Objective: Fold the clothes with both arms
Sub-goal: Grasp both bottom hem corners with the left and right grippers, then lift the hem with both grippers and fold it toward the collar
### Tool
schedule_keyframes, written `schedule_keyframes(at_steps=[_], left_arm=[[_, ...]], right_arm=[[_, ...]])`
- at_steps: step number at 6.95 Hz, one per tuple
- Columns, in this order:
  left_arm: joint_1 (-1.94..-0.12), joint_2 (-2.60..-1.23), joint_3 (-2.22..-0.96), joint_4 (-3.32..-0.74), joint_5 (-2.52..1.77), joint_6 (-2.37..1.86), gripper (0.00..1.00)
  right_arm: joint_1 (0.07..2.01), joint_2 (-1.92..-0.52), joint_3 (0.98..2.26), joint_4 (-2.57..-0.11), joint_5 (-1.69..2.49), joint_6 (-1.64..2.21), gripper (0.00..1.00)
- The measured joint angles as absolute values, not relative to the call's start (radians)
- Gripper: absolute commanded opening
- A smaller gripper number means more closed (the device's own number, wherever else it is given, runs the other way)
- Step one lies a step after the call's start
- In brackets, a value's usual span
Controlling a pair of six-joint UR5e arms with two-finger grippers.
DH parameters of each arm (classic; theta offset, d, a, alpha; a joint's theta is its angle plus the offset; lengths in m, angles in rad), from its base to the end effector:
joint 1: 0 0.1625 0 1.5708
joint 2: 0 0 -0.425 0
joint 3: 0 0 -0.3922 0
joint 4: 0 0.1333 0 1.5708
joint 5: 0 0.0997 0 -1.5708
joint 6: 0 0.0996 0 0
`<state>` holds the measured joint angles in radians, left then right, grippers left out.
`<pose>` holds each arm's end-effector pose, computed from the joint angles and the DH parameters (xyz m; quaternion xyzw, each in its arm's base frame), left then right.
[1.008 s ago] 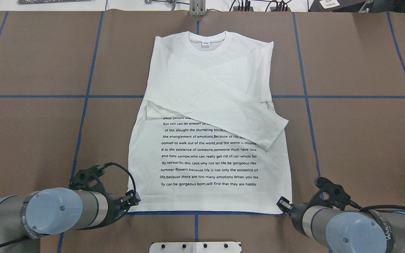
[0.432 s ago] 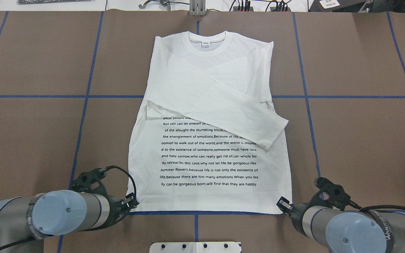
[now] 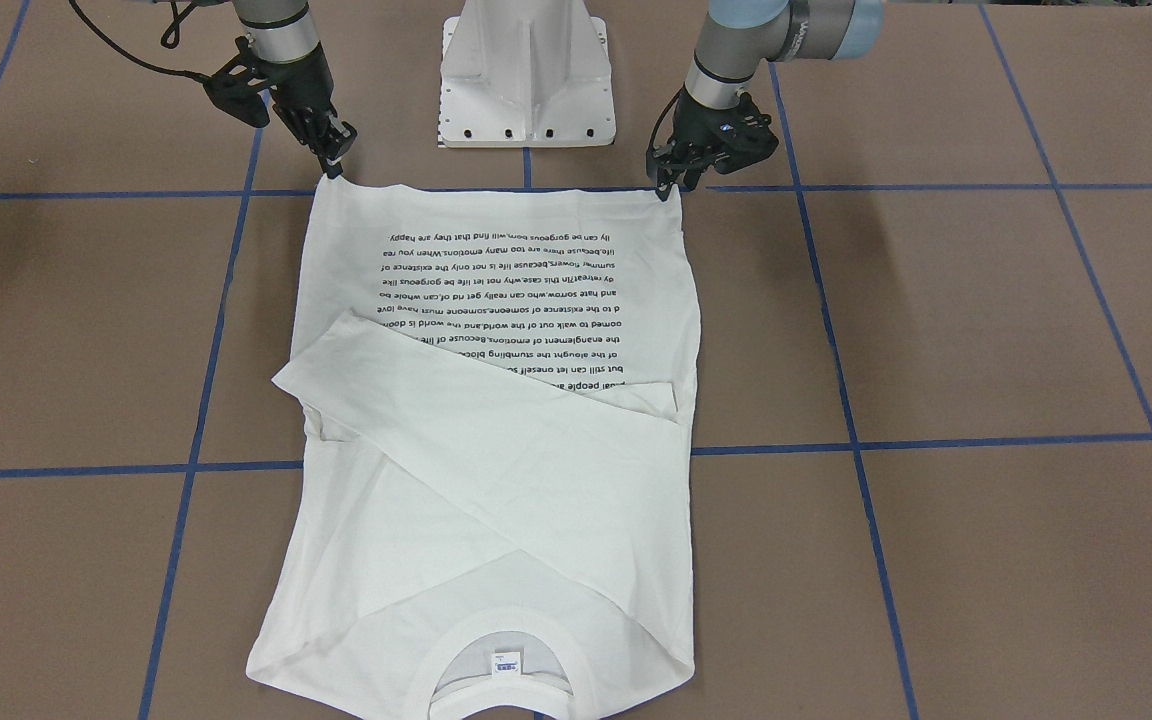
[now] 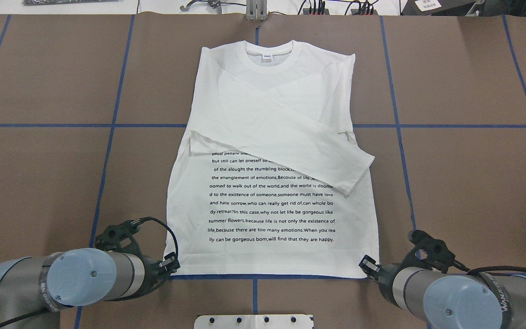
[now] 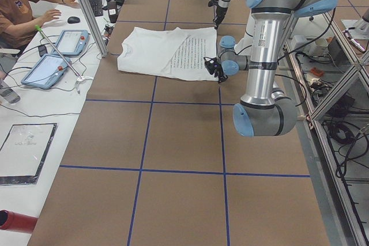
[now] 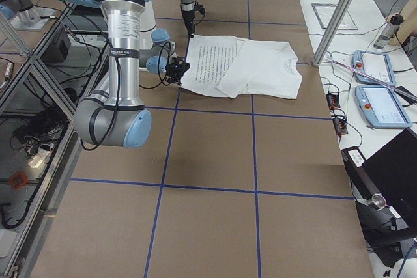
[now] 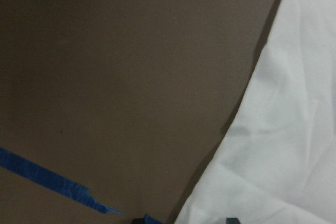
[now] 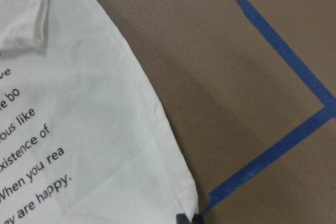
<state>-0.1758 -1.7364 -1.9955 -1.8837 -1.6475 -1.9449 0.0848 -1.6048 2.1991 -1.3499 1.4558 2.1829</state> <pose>0.5054 -0.2174 0.3466 -0.0775 0.4305 -0.2280 0.8699 -0.4370 -0.1824 0.3629 -0.0522 -0.3958 0.3344 0.8537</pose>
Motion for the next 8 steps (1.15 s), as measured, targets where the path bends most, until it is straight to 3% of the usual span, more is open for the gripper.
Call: schedule_keyframes(at_steps=[4, 8], left_arm=[[-0.184, -1.736, -2.025, -1.883, -1.647, -1.939, 0.00], [-0.144, -1.720, -2.187, -1.787, -1.648, -1.985, 0.00]], right_arm=[[0.086, -1.606, 2.201, -1.350, 1.456, 2.184, 0.00], [0.060, -1.613, 2.258, -1.350, 1.457, 2.181, 0.00]])
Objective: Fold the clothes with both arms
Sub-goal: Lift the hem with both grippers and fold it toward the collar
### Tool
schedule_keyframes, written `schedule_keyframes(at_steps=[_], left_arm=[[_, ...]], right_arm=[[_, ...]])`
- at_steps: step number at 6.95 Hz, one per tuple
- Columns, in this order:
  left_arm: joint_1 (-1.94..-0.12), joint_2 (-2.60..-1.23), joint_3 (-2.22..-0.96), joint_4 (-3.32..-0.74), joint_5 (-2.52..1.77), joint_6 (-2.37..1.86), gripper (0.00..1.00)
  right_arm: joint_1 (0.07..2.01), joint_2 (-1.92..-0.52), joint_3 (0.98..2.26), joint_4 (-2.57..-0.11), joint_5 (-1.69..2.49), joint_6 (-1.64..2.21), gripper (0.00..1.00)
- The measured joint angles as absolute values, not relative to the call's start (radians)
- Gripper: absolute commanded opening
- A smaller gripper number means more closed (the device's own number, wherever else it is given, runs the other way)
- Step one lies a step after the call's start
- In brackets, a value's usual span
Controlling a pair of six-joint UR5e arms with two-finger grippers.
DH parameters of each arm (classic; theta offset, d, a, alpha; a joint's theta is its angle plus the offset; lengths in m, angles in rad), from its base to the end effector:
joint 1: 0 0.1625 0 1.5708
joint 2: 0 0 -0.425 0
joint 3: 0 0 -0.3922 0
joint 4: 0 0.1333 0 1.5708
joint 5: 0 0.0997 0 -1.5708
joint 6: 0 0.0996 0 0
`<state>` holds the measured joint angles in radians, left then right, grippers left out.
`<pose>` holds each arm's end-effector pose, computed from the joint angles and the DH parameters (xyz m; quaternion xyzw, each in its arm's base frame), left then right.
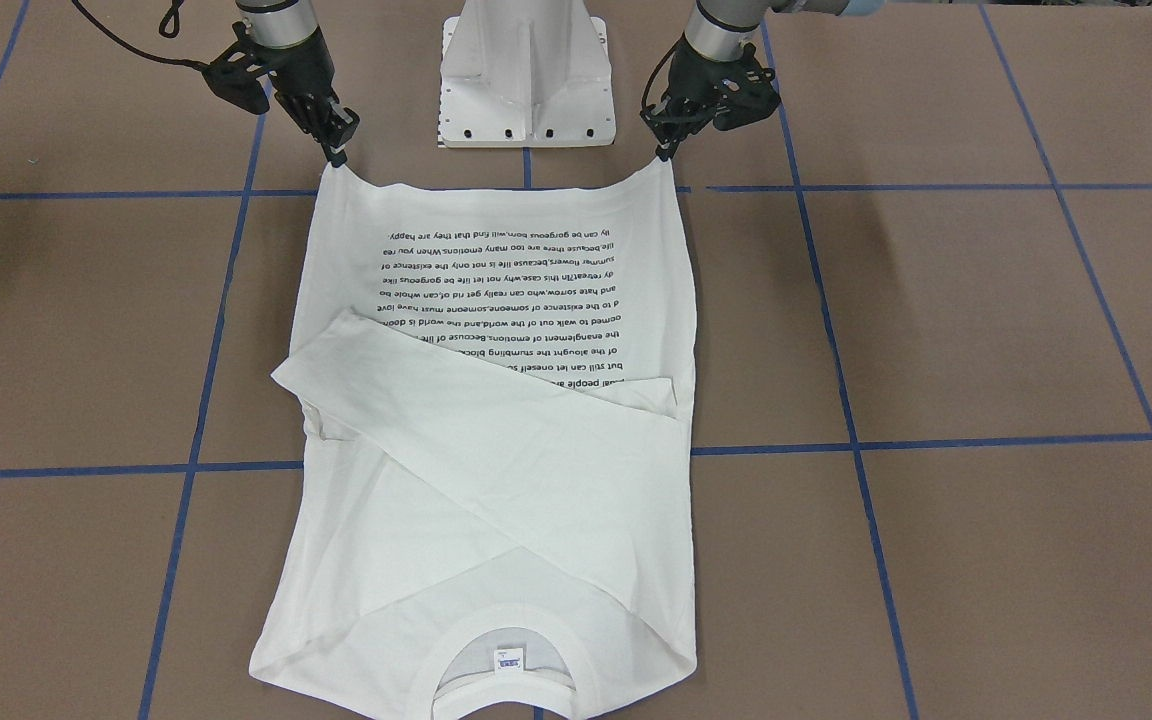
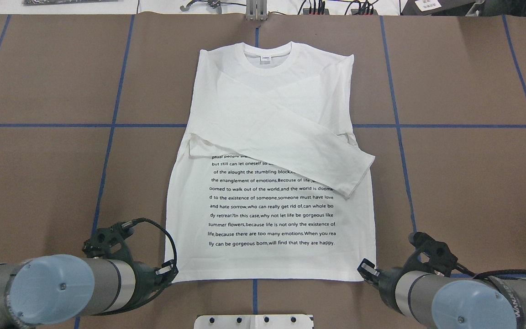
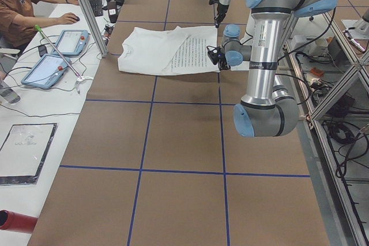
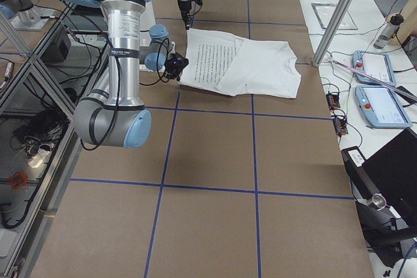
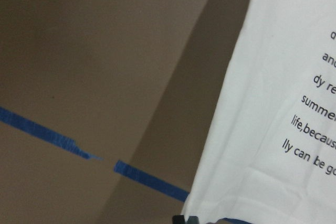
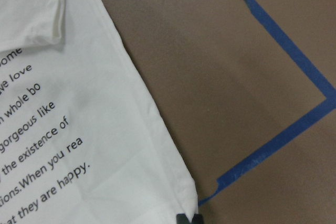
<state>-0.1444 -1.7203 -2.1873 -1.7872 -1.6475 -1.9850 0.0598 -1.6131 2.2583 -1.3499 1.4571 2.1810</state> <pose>0.4608 -0.1940 0.2830 -0.0969 0.4625 -0.2255 0.8520 -0.4259 -0.1704 0.3394 -0.0642 -0.4172 0.3205 0.8480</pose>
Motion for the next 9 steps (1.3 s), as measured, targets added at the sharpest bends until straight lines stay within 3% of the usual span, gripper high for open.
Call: schedule_keyframes(at_steps=[4, 7, 9], left_arm=[[-0.071, -1.715, -2.304, -1.747, -1.646, -2.094, 0.00], [-0.247, -1.769, -2.318, -1.738, -1.658, -1.864, 0.00], [-0.397, -1.797, -2.276, -1.740, -1.708, -1.649, 0.00]], right_arm=[[0.006, -1.654, 2.358, -1.352, 1.456, 2.181, 0.00], [0.186, -1.624, 2.372, -1.377, 1.474, 2.154, 0.00], [0.297, -1.475, 2.334, -1.531, 1.506, 2.033, 0.00]])
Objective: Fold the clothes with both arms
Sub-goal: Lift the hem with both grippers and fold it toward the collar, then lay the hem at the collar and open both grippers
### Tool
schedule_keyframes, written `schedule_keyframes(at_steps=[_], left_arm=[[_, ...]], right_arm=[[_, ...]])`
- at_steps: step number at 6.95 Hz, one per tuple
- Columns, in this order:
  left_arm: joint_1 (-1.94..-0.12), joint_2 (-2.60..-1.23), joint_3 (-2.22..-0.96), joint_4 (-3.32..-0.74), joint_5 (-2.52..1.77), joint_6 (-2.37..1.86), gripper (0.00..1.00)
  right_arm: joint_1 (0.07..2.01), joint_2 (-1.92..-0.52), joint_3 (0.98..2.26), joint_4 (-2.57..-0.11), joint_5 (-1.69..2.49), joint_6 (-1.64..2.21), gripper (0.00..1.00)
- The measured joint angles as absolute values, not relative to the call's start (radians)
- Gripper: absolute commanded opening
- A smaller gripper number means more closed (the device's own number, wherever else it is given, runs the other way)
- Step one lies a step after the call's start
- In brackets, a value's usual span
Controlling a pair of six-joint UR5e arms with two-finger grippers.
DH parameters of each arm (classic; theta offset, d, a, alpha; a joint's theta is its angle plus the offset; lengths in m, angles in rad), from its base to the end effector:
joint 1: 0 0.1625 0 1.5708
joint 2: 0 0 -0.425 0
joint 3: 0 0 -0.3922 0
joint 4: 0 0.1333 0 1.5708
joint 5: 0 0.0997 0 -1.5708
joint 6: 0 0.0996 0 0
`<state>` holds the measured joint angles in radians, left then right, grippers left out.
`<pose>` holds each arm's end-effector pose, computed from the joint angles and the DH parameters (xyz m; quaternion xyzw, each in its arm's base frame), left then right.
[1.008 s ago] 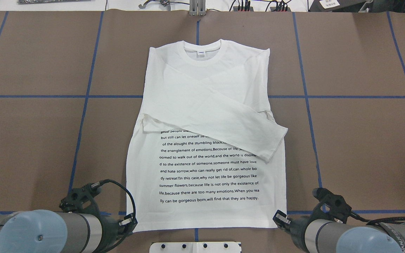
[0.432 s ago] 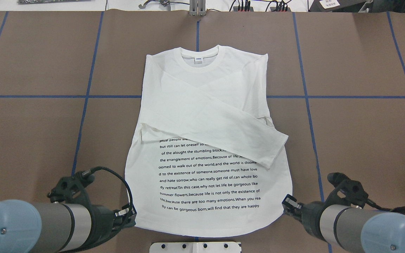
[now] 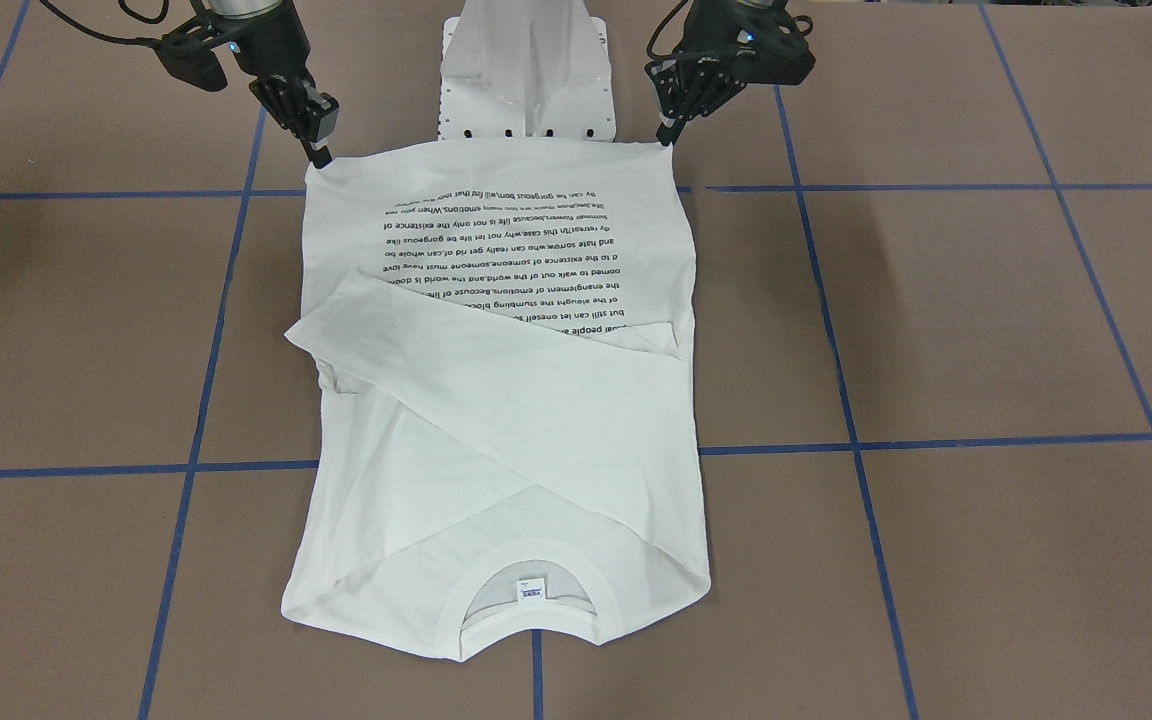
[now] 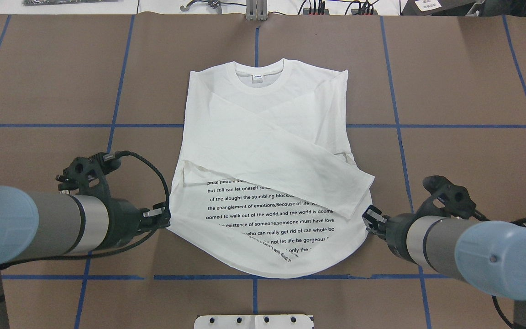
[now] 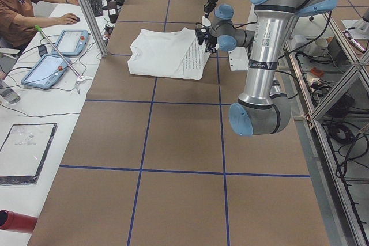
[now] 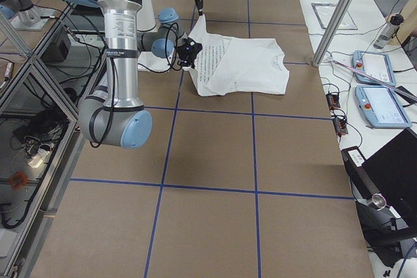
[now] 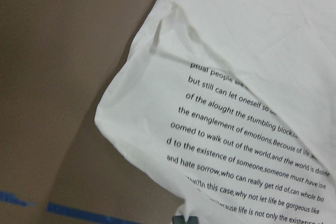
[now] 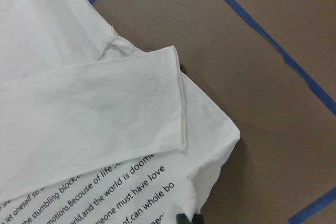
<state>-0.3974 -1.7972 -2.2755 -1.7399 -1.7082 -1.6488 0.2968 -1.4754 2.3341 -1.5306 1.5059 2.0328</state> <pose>0.3803 -0.2894 0.2179 0.0252 0.5242 -0.1654 0.8350 -0.3766 -0.2613 0.2725 -0.0067 -0.4352 0.3465 0.8310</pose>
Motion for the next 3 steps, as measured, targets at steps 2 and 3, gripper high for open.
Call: schedule_keyframes(at_steps=[2, 3], left_arm=[[-0.536, -1.878, -2.145, -1.756, -1.744, -1.507, 0.00], [-0.589, -1.926, -2.057, -1.776, -1.747, -1.470, 0.00]], right_arm=[[0.428, -1.313, 2.234, -1.659, 1.544, 1.907, 0.00], [0.495, -1.262, 2.165, -1.673, 1.569, 1.835, 0.00]])
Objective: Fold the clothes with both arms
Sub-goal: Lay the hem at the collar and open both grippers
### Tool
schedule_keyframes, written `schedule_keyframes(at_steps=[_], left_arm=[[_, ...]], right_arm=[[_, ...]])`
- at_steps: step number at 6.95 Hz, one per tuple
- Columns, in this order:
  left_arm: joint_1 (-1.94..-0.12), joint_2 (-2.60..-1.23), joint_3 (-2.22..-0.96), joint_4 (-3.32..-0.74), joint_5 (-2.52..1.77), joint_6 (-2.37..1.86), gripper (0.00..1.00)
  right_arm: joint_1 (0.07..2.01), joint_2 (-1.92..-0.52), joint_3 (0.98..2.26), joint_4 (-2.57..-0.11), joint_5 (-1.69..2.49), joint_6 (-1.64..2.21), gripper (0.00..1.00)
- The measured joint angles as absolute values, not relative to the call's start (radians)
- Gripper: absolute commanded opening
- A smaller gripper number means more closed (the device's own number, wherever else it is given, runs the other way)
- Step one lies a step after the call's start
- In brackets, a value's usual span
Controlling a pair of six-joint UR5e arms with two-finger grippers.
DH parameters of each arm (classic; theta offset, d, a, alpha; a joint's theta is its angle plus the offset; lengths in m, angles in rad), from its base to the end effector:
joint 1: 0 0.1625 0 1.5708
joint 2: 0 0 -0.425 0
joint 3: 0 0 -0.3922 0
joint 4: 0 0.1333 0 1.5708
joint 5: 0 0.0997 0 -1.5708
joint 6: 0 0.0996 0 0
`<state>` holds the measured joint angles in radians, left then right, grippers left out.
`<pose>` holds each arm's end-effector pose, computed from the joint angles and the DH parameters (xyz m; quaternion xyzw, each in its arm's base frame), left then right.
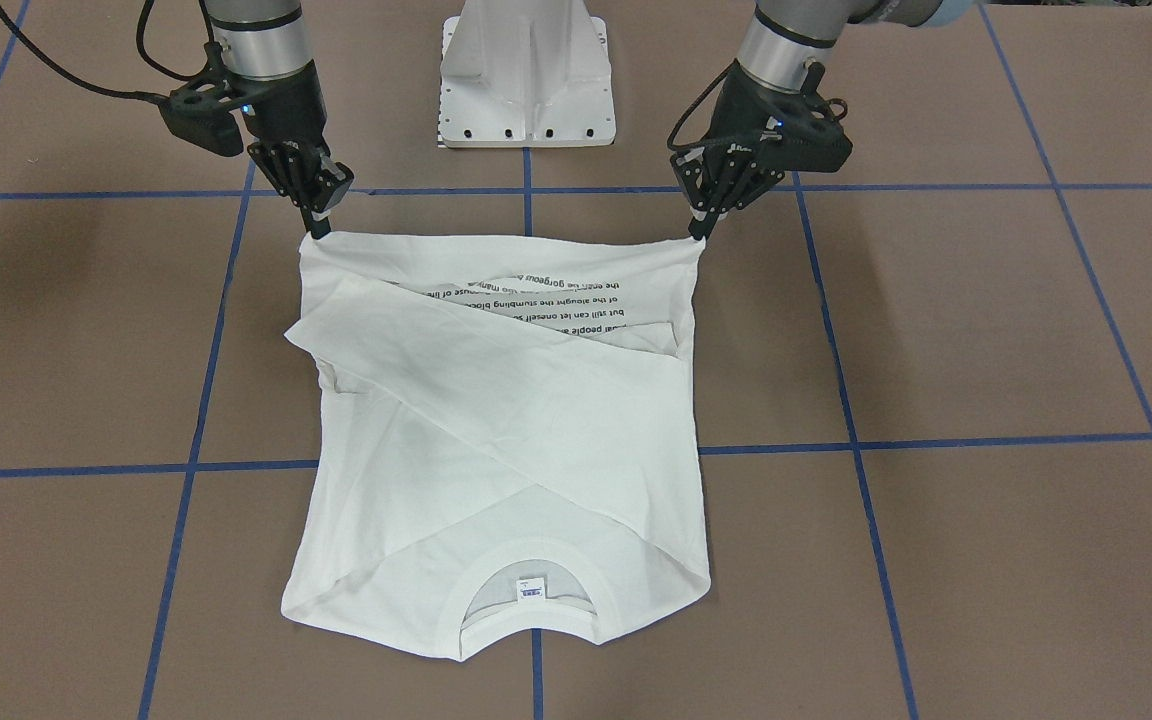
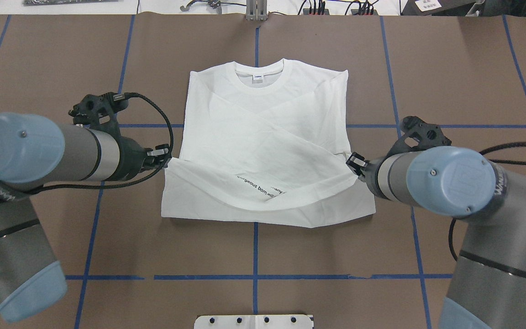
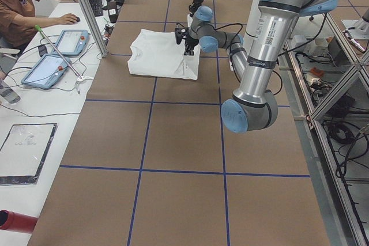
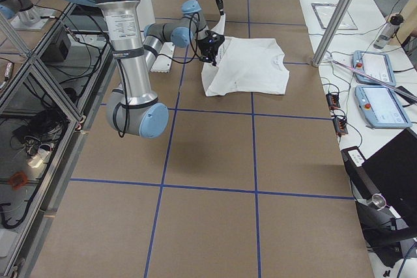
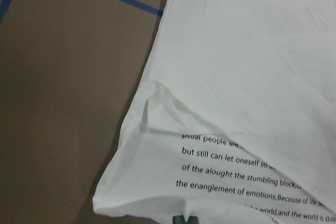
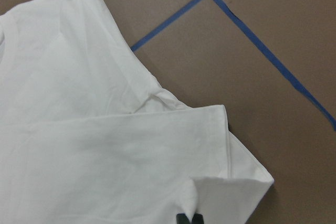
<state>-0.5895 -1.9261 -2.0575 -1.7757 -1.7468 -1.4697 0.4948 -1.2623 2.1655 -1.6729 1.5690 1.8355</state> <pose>0.3876 -0.3986 0.2311 0.0969 0.4943 -0.1660 0.8478 -0.3879 -0.3610 0.2572 0.0456 -0.3872 0.3417 0.8551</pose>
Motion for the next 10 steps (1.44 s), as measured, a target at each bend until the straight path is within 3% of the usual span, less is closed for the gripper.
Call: schedule_keyframes(at_steps=[4, 8, 10], left_arm=[[-0.731, -2.098, -1.622, -2.019, -1.748, -1.429, 0.00], [-0.767, -2.184, -1.335, -2.252, -1.742, -1.414, 0.00], [-0.780, -2.206, -1.279, -2.296, -1.739, -1.412, 0.00]], right_arm=[[0.687, -1.096, 1.854, -1.660, 1.590, 1.620, 0.00], [0.771, -0.946, 1.474, -1.432, 1.590, 1.554, 0.00], [0.795, -0.885, 1.359, -1.403, 1.590, 1.533, 0.00]])
